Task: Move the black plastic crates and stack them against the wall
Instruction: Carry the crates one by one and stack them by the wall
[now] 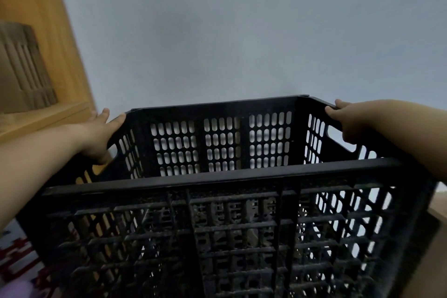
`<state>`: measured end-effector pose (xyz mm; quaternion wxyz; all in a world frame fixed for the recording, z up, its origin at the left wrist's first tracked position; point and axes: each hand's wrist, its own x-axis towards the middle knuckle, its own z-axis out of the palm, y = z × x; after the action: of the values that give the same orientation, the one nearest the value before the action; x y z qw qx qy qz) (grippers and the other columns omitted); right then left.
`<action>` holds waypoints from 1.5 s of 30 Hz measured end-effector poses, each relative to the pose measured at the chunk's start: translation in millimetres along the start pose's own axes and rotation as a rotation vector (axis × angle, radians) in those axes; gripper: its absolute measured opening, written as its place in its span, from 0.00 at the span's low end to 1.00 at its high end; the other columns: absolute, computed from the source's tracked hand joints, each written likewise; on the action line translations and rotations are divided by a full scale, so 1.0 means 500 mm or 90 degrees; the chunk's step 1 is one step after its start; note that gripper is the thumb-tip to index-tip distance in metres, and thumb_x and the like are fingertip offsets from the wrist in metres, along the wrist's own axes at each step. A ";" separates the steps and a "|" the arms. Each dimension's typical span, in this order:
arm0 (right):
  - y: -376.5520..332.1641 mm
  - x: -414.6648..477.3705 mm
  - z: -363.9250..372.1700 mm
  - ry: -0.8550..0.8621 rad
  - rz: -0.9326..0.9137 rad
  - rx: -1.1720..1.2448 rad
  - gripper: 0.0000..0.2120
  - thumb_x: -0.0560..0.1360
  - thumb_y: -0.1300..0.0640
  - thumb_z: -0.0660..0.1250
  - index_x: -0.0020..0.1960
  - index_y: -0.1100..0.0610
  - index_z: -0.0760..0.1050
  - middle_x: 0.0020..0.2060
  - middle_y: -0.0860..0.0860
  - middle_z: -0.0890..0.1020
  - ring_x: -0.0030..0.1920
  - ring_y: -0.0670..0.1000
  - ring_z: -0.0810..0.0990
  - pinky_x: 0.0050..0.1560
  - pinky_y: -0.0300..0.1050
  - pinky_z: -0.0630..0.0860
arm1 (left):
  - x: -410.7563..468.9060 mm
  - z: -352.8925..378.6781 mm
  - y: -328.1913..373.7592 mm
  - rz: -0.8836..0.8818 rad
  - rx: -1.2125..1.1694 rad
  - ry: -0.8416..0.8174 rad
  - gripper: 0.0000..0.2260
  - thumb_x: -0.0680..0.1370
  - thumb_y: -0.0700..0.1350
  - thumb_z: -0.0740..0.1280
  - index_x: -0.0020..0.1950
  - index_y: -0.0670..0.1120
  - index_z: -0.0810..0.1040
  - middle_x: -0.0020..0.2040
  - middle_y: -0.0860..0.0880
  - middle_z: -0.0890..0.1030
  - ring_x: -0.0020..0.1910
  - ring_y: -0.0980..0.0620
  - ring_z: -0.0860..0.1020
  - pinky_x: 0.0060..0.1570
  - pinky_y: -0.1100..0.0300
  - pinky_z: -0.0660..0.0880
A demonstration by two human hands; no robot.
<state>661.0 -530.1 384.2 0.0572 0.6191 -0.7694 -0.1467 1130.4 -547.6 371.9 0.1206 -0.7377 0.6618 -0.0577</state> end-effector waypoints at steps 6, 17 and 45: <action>-0.005 -0.009 -0.008 0.000 -0.008 -0.025 0.41 0.74 0.63 0.59 0.76 0.53 0.35 0.77 0.54 0.38 0.76 0.57 0.51 0.72 0.50 0.56 | 0.006 -0.001 -0.005 0.005 0.030 0.033 0.52 0.68 0.44 0.72 0.74 0.49 0.33 0.75 0.37 0.37 0.75 0.39 0.41 0.73 0.52 0.54; 0.022 -0.030 0.022 0.044 -0.005 0.038 0.46 0.72 0.61 0.68 0.77 0.52 0.39 0.77 0.55 0.38 0.74 0.61 0.58 0.69 0.52 0.64 | -0.013 0.003 -0.002 -0.011 -0.016 0.044 0.52 0.69 0.40 0.72 0.74 0.51 0.32 0.76 0.38 0.42 0.75 0.39 0.49 0.69 0.50 0.61; 0.033 -0.026 0.039 0.081 -0.033 0.017 0.39 0.76 0.60 0.63 0.76 0.58 0.40 0.77 0.56 0.44 0.73 0.60 0.60 0.69 0.51 0.63 | 0.010 0.009 -0.002 0.046 -0.071 0.069 0.52 0.65 0.35 0.73 0.76 0.47 0.37 0.77 0.38 0.46 0.75 0.41 0.52 0.71 0.55 0.56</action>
<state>643.0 -511.2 371.6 0.0937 0.6477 -0.7496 -0.0986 1133.2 -552.0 367.3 0.0454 -0.7149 0.6955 -0.0562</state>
